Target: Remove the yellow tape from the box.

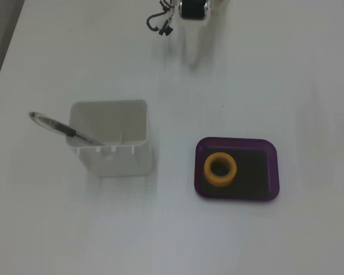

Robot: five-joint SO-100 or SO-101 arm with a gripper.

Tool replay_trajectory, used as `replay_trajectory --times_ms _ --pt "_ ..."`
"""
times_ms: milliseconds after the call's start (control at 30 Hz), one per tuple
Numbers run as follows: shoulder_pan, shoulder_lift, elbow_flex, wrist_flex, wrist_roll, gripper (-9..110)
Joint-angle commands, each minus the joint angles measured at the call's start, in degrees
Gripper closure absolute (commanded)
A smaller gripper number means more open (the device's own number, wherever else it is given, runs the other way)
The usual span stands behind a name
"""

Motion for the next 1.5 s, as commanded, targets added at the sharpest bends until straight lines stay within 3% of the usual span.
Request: replay_trajectory --times_ms 0,1133,1467 --pt "-0.53 2.81 0.79 -3.96 3.87 98" --pt "-0.44 2.72 0.26 -3.16 3.43 98" --pt "-0.26 -1.32 -22.41 -2.99 0.26 98"
